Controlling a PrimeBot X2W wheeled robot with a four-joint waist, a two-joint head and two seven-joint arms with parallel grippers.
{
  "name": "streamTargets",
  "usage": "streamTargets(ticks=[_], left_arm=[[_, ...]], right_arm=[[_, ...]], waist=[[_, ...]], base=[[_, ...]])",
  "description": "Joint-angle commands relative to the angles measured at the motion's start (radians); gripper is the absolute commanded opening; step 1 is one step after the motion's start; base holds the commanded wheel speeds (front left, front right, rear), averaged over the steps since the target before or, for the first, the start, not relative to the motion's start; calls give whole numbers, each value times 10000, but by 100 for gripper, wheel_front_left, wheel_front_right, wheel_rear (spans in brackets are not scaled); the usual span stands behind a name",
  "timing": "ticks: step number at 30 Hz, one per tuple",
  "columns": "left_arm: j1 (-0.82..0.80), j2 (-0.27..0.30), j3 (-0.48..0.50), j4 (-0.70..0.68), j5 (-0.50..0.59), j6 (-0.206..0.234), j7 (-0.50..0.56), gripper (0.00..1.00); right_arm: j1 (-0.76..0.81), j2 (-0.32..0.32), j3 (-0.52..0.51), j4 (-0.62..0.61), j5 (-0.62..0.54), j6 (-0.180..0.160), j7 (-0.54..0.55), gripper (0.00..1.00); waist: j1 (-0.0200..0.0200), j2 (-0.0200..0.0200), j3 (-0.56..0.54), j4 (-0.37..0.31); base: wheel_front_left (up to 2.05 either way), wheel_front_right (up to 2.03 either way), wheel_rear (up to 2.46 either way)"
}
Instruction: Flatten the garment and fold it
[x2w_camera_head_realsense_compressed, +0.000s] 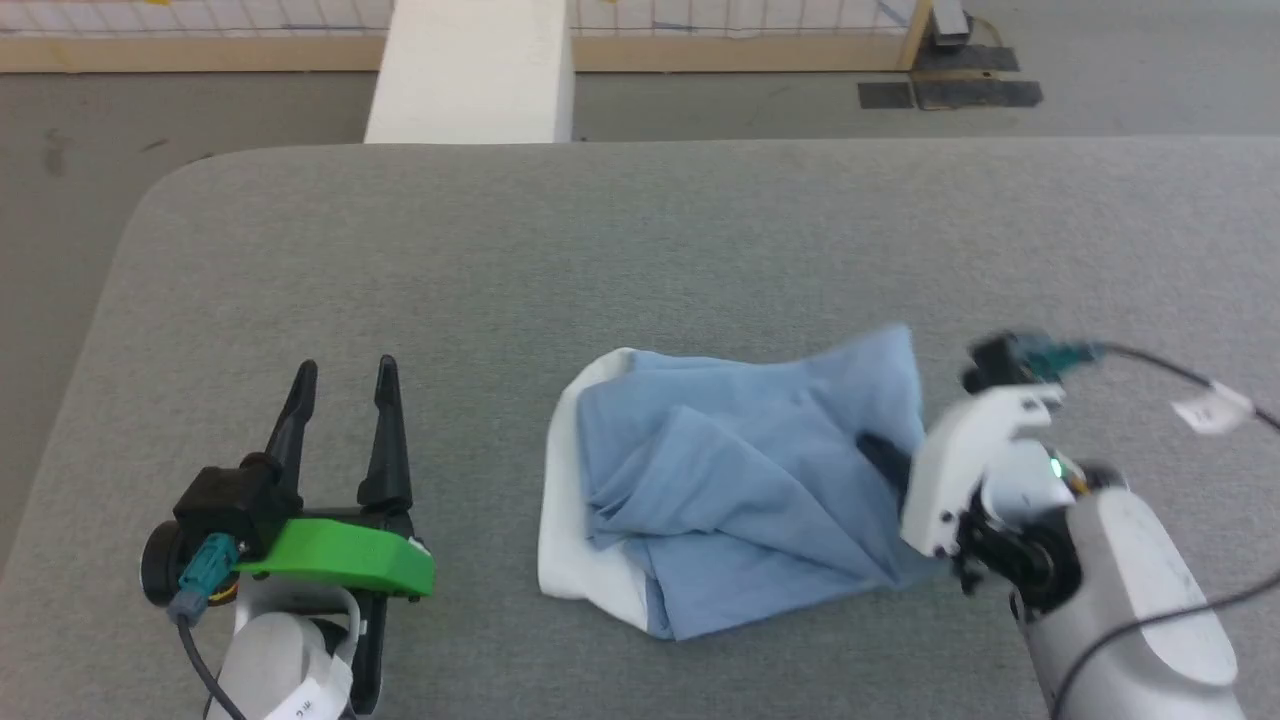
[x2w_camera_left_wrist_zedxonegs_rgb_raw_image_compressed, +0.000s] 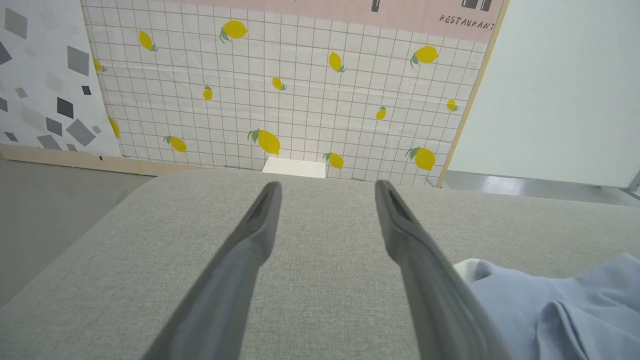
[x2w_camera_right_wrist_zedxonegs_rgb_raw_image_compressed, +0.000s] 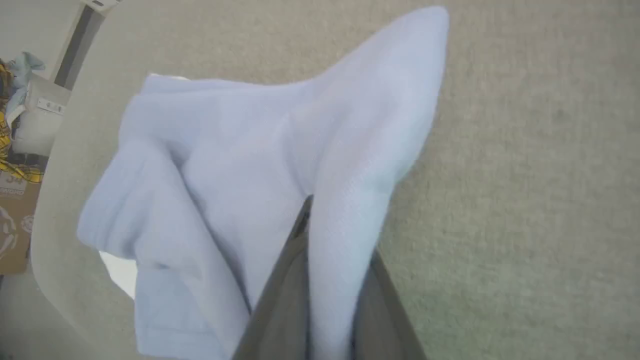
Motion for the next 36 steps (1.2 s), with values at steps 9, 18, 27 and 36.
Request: streamTargets(ticks=[9, 18, 27, 36], left_arm=[[-320, -24, 164, -267, 250, -10, -44, 100], [-852, 356, 30, -612, 648, -60, -44, 100], [-1588, 1055, -450, -983, 877, -79, -44, 100], [-2117, 1671, -790, -1159, 895, -84, 31, 100]], right_arm=[[-1676, -1477, 2416, -2441, -2449, -11, -4, 0], [-2982, -3477, 3636, -2450, -2808, -11, -485, 0], [-3668, -4550, 2994, -1140, -3389, -11, -1515, 0], [-4345, -4735, 710, 1326, -4615, -11, -3619, 0]], waist=[[0, 0, 619, -2085], [0, 0, 1610, -3995], [0, 0, 3013, -4997], [0, 0, 3963, -4679]], base=[[0, 0, 0], [0, 0, 0], [0, 0, 0], [0, 0, 0]])
